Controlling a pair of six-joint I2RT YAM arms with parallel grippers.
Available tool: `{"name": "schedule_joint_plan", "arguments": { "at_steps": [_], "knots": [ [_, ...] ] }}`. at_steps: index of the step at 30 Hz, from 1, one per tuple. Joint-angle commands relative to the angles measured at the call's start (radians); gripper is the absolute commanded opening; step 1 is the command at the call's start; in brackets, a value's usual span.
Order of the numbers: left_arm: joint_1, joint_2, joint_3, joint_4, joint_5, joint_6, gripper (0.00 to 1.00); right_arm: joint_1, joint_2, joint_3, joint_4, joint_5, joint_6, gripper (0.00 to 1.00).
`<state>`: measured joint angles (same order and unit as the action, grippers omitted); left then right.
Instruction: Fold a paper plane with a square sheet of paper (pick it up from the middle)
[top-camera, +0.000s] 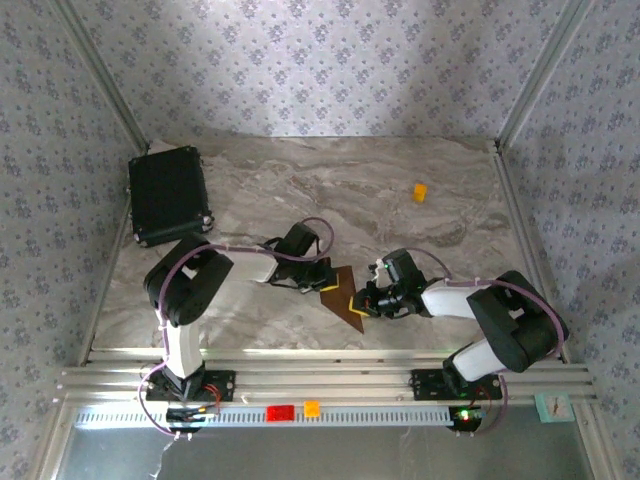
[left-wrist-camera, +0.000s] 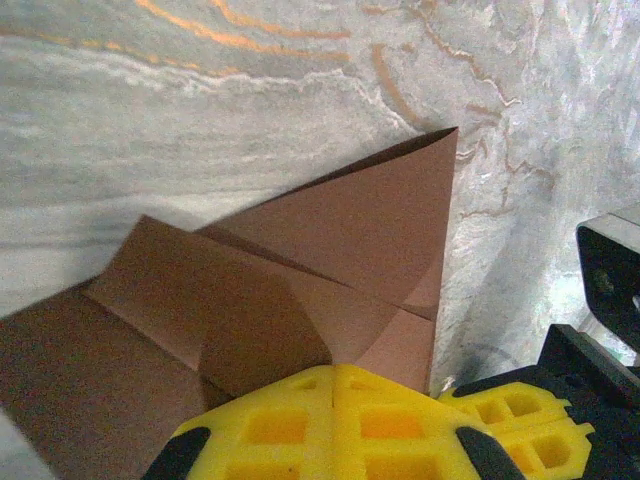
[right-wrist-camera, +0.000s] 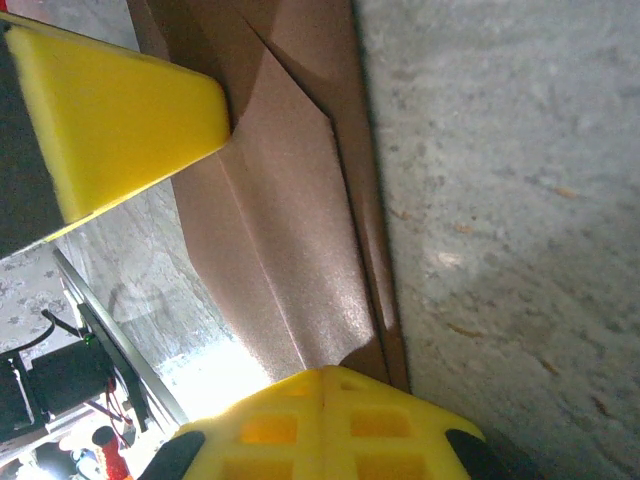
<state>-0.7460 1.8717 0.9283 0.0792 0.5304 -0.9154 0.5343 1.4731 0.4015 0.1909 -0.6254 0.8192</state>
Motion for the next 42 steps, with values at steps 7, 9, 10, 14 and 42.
{"name": "schedule_joint_plan", "arguments": {
  "at_steps": [7,9,10,14,42],
  "knots": [
    [-0.074,-0.087,0.021,-0.075,-0.046,0.001,0.03,-0.01,0.035,-0.059,-0.177,0.095,-0.008,0.01],
    [-0.093,-0.074,0.019,-0.058,-0.042,-0.009,0.03,-0.011,0.036,-0.057,-0.177,0.095,-0.009,0.01],
    [-0.101,-0.063,0.019,-0.054,-0.04,-0.013,0.03,-0.011,0.035,-0.058,-0.177,0.095,-0.009,0.01],
    [-0.112,-0.019,0.011,-0.02,-0.026,-0.031,0.03,-0.012,0.034,-0.054,-0.183,0.095,-0.011,0.01],
    [0.043,-0.118,0.134,-0.224,-0.048,0.188,0.05,-0.014,0.035,-0.072,-0.172,0.095,-0.011,0.01]
  ]
}}
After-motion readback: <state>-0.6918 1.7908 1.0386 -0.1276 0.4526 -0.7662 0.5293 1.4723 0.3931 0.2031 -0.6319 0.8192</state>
